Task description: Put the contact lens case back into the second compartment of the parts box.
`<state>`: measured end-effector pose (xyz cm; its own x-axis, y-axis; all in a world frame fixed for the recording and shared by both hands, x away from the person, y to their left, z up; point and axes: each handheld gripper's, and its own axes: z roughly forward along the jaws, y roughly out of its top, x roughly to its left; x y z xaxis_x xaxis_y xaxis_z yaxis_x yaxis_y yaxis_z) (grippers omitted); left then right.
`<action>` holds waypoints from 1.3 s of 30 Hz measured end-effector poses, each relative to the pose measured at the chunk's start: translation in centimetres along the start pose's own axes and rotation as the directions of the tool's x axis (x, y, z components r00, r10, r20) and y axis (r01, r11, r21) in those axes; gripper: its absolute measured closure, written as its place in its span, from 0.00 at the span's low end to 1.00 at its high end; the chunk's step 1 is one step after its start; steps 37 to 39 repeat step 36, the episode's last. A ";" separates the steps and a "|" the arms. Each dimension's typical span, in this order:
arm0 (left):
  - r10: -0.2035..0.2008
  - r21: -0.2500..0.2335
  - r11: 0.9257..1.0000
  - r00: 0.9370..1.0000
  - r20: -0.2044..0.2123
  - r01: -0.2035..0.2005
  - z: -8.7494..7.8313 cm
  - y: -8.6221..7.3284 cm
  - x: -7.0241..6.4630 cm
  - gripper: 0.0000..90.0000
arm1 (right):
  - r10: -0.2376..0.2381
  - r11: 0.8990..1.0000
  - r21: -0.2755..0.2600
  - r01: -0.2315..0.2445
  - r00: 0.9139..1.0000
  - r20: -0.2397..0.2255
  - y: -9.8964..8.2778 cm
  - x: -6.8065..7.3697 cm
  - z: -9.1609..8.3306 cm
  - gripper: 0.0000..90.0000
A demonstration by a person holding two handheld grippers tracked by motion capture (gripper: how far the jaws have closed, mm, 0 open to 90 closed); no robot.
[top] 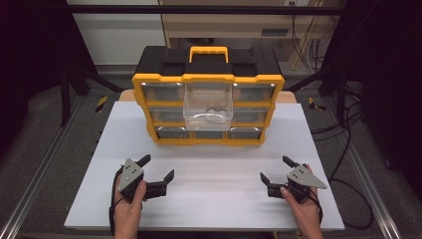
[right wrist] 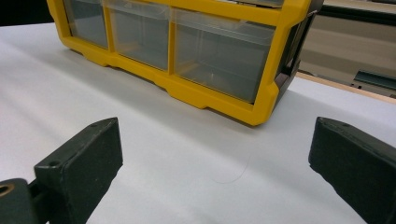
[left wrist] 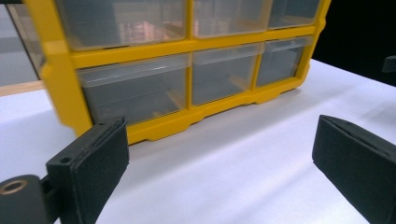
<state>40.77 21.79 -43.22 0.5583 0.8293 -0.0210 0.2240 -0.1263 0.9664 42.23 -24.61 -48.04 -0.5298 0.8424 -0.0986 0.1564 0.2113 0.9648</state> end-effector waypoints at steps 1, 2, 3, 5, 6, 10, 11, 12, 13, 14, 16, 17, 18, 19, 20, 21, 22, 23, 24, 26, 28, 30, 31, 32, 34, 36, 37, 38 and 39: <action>0.001 -0.002 1.000 1.000 -0.006 -0.001 -0.2 0.0 0.2 0.04 | -0.002 1.000 0.000 0.002 1.000 0.000 0.0 0.0 0.0 0.04; -0.003 -0.005 1.000 1.000 -0.010 0.003 -0.4 -0.1 0.4 0.04 | -0.003 1.000 0.000 0.003 1.000 0.000 0.0 0.0 0.0 0.04; -0.003 -0.008 1.000 1.000 -0.012 0.003 -0.6 -0.1 0.6 0.04 | -0.004 1.000 0.001 0.004 1.000 0.000 0.0 0.1 0.1 0.04; 0.005 -0.005 1.000 1.000 -0.016 -0.005 -0.9 -0.2 1.0 0.04 | -0.006 1.000 0.001 0.006 1.000 0.000 0.0 0.1 0.1 0.04; 0.004 -0.008 1.000 1.000 -0.015 -0.004 -1.1 -0.2 1.1 0.04 | -0.006 1.000 0.002 0.006 1.000 -0.001 0.0 0.1 0.1 0.04; 0.016 -0.002 1.000 1.000 -0.012 -0.016 -1.6 -0.5 1.4 0.04 | -0.008 1.000 0.004 0.008 1.000 -0.003 0.0 0.2 0.1 0.04; 0.017 -0.003 1.000 1.000 -0.010 -0.017 -1.7 -0.6 1.5 0.04 | -0.009 1.000 0.003 0.009 1.000 -0.005 0.0 0.2 0.1 0.04; 0.019 -0.003 1.000 1.000 -0.009 -0.019 -1.8 -0.7 1.5 0.04 | -0.008 1.000 0.003 0.008 1.000 -0.005 0.0 0.3 0.1 0.04; 0.023 -0.005 1.000 1.000 -0.010 -0.023 -1.9 -0.8 1.6 0.04 | -0.006 1.000 0.002 0.006 1.000 -0.007 0.0 0.3 0.1 0.04; 0.030 -0.006 1.000 1.000 -0.010 -0.030 -2.0 -0.9 1.6 0.04 | -0.006 1.000 0.001 0.006 1.000 -0.007 0.0 0.3 0.1 0.04; 0.046 -0.007 0.999 0.999 -0.009 -0.046 -2.3 -1.1 1.7 0.04 | -0.004 1.000 -0.001 0.004 1.000 -0.009 0.1 0.4 0.1 0.04; 0.049 -0.008 0.999 0.999 -0.009 -0.049 -2.4 -1.1 1.8 0.04 | -0.006 1.000 -0.003 0.006 1.000 -0.010 0.1 0.4 0.1 0.04; 0.049 -0.012 0.999 0.999 -0.008 -0.049 -2.5 -1.2 1.8 0.04 | -0.007 1.000 -0.003 0.007 1.000 -0.010 0.1 0.4 0.1 0.04; 0.047 -0.016 0.999 0.999 -0.003 -0.048 -2.6 -1.3 1.9 0.04 | -0.006 1.000 -0.004 0.006 1.000 -0.010 0.2 0.4 0.0 0.04; 0.045 -0.021 0.999 0.999 -0.001 -0.045 -2.7 -1.4 1.9 0.04 | -0.003 1.000 -0.005 0.003 1.000 -0.012 0.2 0.5 0.0 0.03; 0.041 -0.025 0.999 0.999 0.001 -0.041 -2.8 -1.5 2.0 0.03 | -0.002 1.000 -0.007 0.002 1.000 -0.013 0.2 0.5 0.0 0.03; 0.037 -0.028 0.999 0.999 0.003 -0.036 -2.8 -1.7 2.0 0.04 | -0.003 1.000 -0.007 0.003 1.000 -0.013 0.2 0.5 0.0 0.03; 0.030 -0.028 0.999 1.000 0.004 -0.030 -2.9 -1.9 2.0 0.04 | -0.005 1.000 -0.008 0.005 1.000 -0.013 0.2 0.5 0.0 0.03; 0.022 -0.030 0.999 1.000 0.006 -0.022 -2.8 -2.2 2.0 0.04 | -0.003 1.000 -0.008 0.003 1.000 -0.014 0.2 0.5 0.0 0.03; 0.016 -0.029 0.999 1.000 0.009 -0.016 -2.7 -2.7 1.7 0.04 | -0.001 1.000 -0.009 0.001 1.000 -0.014 0.2 0.5 -0.1 0.03; 0.015 -0.026 1.000 1.000 0.013 -0.014 -2.5 -3.4 1.3 0.04 | 0.002 1.000 -0.009 -0.002 1.000 -0.011 0.2 0.5 -0.1 0.03; 0.024 -0.021 1.000 1.000 0.017 -0.024 -2.3 -3.8 0.9 0.04 | 0.003 1.000 -0.011 -0.003 1.000 -0.007 0.2 0.4 -0.1 0.03; 0.029 -0.017 0.999 0.999 0.018 -0.029 -2.2 -3.9 0.7 0.03 | 0.006 1.000 -0.011 -0.006 1.000 -0.004 0.2 0.4 -0.2 0.03; 0.033 -0.017 0.999 0.999 0.017 -0.033 -2.2 -4.0 0.6 0.03 | 0.007 1.000 -0.012 -0.007 1.000 -0.002 0.2 0.3 -0.2 0.03; 0.040 -0.018 0.999 0.999 0.013 -0.040 -2.3 -3.9 0.5 0.04 | 0.009 1.000 -0.014 -0.009 1.000 0.006 0.1 0.3 -0.3 0.03; 0.047 -0.014 0.999 0.999 0.010 -0.047 -2.3 -3.7 0.4 0.04 | 0.009 1.000 -0.017 -0.008 1.000 0.014 0.1 0.2 -0.3 0.04; 0.047 -0.014 0.999 0.999 0.010 -0.047 -2.3 -3.7 0.4 0.04 | 0.009 1.000 -0.017 -0.008 1.000 0.014 0.1 0.2 -0.3 0.04; 0.047 -0.014 0.999 0.999 0.010 -0.047 -2.3 -3.7 0.4 0.04 | 0.009 1.000 -0.017 -0.008 1.000 0.014 0.1 0.2 -0.3 0.04; 0.047 -0.014 0.999 0.999 0.010 -0.047 -2.3 -3.7 0.4 0.04 | 0.009 1.000 -0.017 -0.008 1.000 0.014 0.1 0.2 -0.3 0.04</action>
